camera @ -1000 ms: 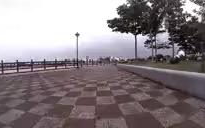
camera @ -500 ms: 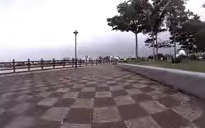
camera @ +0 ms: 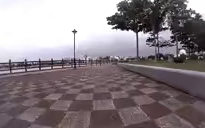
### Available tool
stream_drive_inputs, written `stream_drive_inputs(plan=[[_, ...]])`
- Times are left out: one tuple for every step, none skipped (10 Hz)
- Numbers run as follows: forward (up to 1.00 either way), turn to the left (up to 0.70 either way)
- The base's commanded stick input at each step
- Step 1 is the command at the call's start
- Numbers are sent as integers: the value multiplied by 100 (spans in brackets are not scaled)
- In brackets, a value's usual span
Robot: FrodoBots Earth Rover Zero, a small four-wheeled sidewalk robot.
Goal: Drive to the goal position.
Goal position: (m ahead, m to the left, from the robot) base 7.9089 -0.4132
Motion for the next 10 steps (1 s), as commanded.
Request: stream_drive_inputs(plan=[[100,0],[100,0],[100,0],[100,0],[100,0],[100,0],[100,0],[100,0],[100,0],[100,0]])
